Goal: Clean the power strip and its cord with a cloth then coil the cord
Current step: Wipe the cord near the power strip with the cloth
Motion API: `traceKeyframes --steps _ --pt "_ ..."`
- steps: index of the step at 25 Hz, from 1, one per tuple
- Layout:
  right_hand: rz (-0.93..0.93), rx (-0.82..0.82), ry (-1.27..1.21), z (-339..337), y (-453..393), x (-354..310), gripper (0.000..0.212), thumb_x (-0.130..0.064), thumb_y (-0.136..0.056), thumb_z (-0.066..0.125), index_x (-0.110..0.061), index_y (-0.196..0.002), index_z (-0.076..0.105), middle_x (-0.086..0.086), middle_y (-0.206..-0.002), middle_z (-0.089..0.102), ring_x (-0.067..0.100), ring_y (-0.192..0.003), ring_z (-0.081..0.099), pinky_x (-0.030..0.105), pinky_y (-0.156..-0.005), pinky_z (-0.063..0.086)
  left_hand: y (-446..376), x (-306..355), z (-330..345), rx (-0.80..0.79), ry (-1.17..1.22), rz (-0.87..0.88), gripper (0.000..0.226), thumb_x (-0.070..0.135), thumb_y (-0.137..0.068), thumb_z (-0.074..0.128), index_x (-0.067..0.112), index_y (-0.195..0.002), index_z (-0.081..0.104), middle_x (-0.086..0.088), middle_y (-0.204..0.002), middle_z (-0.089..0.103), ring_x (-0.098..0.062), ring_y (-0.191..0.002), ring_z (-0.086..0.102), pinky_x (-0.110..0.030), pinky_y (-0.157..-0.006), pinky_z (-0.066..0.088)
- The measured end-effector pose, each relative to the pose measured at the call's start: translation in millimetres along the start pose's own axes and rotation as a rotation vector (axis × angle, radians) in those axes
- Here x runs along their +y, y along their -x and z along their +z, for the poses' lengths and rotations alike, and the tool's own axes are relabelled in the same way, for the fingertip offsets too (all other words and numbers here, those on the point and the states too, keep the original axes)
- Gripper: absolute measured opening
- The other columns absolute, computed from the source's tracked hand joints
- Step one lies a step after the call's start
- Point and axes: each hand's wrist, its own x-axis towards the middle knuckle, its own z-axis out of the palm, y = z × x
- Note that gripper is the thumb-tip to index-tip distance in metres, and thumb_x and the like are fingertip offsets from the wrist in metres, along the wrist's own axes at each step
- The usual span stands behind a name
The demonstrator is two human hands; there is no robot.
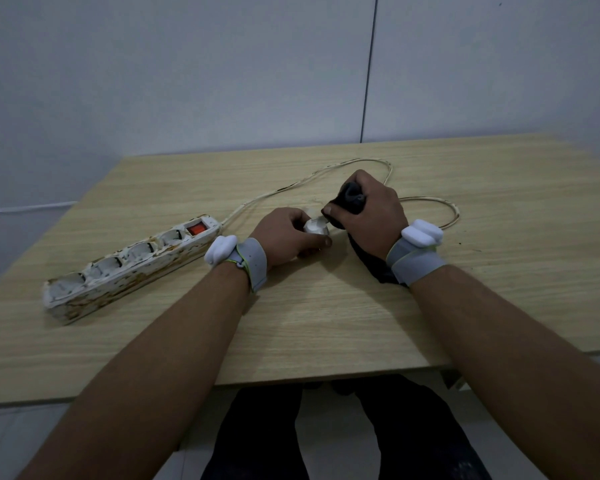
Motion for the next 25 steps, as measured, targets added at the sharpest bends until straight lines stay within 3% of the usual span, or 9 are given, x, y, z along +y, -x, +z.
traceKeyframes --steps 3,7,13,17,22,25 --pt "-0.014 -0.058 0.042 5.9 1.1 -1.0 0.029 -0.034 -0.074 0.076 -0.019 -0.084 0.052 -0.002 -0.075 0.06 0.017 -0.071 0.055 0.017 -0.056 0.034 -2.0 -1.5 0.1 -0.012 0.002 0.005 0.025 0.036 -0.069 0.083 0.019 -0.082 0.07 -0.004 -0.075 0.074 -0.024 -0.072 0.071 -0.043 -0.078 0.058" --pt "0.037 -0.02 0.156 2.6 -4.8 3.2 0.027 -0.03 -0.078 0.073 -0.015 -0.088 0.053 0.005 -0.082 0.062 0.028 -0.082 0.058 0.023 -0.064 0.033 -3.4 -3.5 -0.5 -0.009 0.036 -0.013 0.021 0.037 -0.069 0.084 0.023 -0.075 0.069 0.0 -0.069 0.074 -0.017 -0.064 0.07 -0.034 -0.073 0.059" --pt "0.008 -0.033 0.052 -0.2 0.2 0.2 0.029 -0.031 -0.075 0.076 -0.021 -0.083 0.05 -0.003 -0.075 0.057 0.018 -0.071 0.052 0.017 -0.059 0.032 -5.8 -6.5 -0.2 -0.036 0.089 -0.011 0.017 0.034 -0.072 0.082 0.02 -0.078 0.073 -0.002 -0.071 0.074 -0.013 -0.06 0.068 -0.031 -0.068 0.057" --pt "0.006 -0.029 0.165 4.0 -3.3 2.3 0.025 -0.026 -0.077 0.073 -0.016 -0.088 0.052 0.002 -0.079 0.06 0.027 -0.079 0.058 0.023 -0.063 0.034 -5.6 -7.6 0.5 -0.04 0.109 -0.012 0.017 0.033 -0.073 0.081 0.02 -0.08 0.072 -0.001 -0.07 0.074 -0.014 -0.06 0.068 -0.028 -0.065 0.055" --pt "-0.055 0.005 0.103 4.1 -3.6 2.2 0.022 -0.023 -0.078 0.071 -0.014 -0.089 0.054 0.004 -0.083 0.067 0.027 -0.079 0.062 0.027 -0.064 0.044 -6.5 -7.0 -0.4 -0.05 0.107 -0.022 0.016 0.033 -0.073 0.081 0.022 -0.08 0.072 0.0 -0.071 0.074 -0.012 -0.06 0.068 -0.027 -0.065 0.056" --pt "-0.107 -0.06 0.1 6.9 -2.9 0.2 0.021 -0.022 -0.077 0.071 -0.017 -0.086 0.053 0.0 -0.08 0.065 0.025 -0.076 0.061 0.023 -0.062 0.039 -6.1 -7.9 0.1 -0.049 0.102 -0.006 0.016 0.033 -0.073 0.081 0.02 -0.078 0.073 -0.002 -0.071 0.074 -0.014 -0.061 0.068 -0.03 -0.069 0.057"
